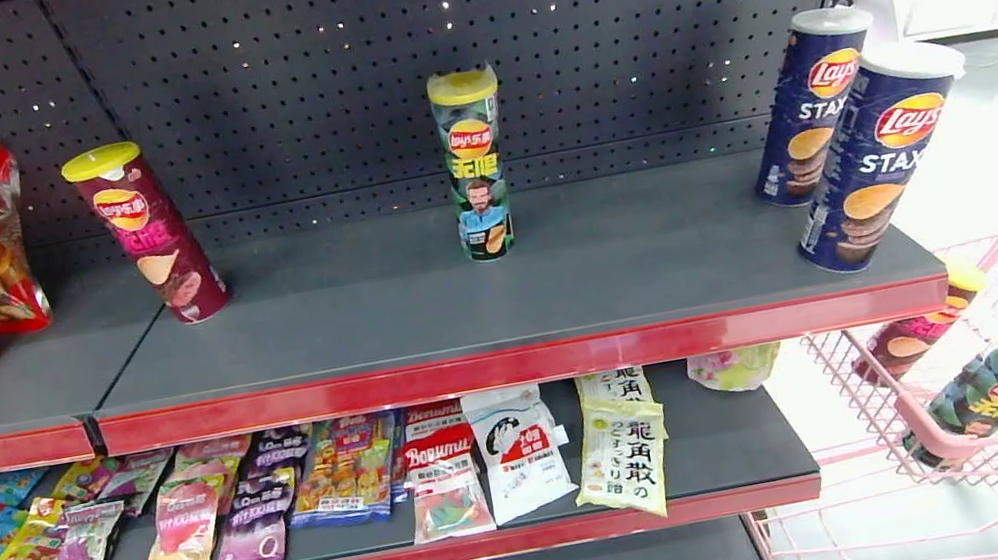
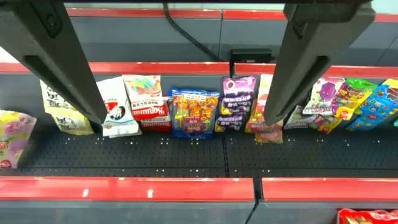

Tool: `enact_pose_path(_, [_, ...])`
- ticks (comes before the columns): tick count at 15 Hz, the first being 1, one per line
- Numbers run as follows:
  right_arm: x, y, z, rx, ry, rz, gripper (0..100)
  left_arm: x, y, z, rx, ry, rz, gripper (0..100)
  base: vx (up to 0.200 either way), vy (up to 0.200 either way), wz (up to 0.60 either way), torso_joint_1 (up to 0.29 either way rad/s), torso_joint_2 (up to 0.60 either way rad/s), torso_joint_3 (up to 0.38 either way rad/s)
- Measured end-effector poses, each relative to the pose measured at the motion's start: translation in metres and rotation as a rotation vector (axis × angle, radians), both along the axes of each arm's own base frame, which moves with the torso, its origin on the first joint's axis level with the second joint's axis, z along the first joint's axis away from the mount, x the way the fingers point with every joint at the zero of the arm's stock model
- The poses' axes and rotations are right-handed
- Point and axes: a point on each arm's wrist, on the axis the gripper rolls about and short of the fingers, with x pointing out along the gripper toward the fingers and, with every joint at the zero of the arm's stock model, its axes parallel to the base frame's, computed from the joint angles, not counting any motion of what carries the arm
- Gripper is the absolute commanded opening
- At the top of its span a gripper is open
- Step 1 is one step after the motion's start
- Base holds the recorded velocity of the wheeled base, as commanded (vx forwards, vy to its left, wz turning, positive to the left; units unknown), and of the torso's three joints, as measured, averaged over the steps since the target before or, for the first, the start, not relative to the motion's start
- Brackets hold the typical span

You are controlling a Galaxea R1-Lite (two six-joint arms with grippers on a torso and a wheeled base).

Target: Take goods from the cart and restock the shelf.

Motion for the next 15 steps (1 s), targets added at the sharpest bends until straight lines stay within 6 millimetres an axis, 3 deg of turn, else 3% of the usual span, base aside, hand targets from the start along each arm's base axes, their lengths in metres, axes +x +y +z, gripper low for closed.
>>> enact_pose_path(10, [0.0000, 0.0000, 0.0000, 0.001, 0.000, 0.000, 100, 0.0000, 0.0000, 0.0000, 0.000, 0.000, 0.000, 100, 0.000, -0.200, 0.00, 0.004, 0.00, 0.002])
enact_pose_path(15, [0.0000, 0.0000, 0.0001, 0.001, -0.001, 0.000, 100, 0.0000, 0.0000, -0.0001, 0.000, 0.001, -0.003, 100, 0.000, 0.000, -0.48, 0.002, 0.00, 0.002])
